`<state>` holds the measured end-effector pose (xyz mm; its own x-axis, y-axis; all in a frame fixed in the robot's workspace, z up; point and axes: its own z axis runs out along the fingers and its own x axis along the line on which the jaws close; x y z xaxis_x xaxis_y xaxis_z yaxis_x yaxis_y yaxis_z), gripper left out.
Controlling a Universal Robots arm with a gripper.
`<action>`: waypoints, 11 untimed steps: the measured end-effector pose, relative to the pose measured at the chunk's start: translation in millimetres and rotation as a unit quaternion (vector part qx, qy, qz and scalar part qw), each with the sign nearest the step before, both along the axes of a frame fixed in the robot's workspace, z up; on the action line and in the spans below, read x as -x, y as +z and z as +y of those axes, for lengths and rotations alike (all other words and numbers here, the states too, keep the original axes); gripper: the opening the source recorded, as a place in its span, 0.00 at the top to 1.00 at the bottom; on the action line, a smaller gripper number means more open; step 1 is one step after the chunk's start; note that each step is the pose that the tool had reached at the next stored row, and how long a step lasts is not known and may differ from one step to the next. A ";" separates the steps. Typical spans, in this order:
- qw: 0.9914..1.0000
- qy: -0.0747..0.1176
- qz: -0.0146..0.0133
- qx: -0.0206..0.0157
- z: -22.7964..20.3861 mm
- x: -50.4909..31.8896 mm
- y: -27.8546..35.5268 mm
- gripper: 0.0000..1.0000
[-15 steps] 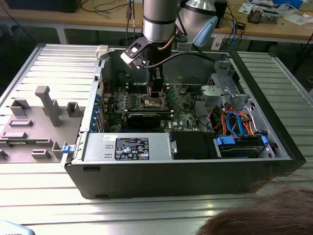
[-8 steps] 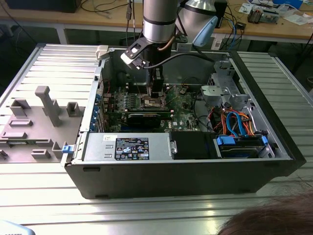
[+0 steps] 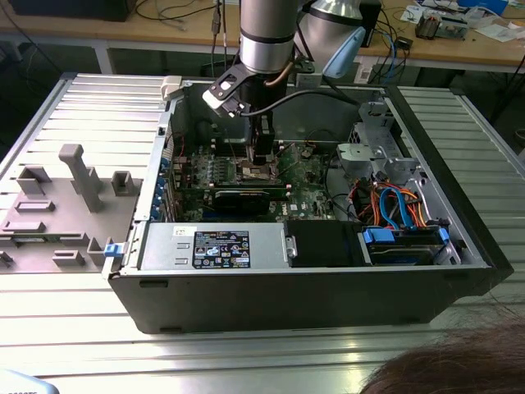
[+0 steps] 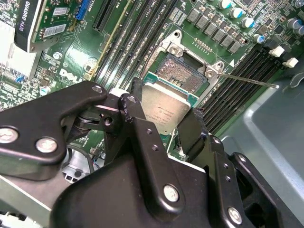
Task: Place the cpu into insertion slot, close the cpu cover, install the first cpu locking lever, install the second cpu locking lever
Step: 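Place the cpu into insertion slot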
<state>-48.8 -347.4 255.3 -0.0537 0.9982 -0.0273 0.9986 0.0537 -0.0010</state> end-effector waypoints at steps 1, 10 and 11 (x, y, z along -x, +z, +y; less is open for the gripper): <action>1.000 0.000 0.000 0.000 0.0 0.0 -0.2 0.46; 1.000 0.000 0.000 0.000 0.0 0.0 -2.8 0.46; 1.000 0.000 0.000 0.000 0.0 0.0 -3.0 0.46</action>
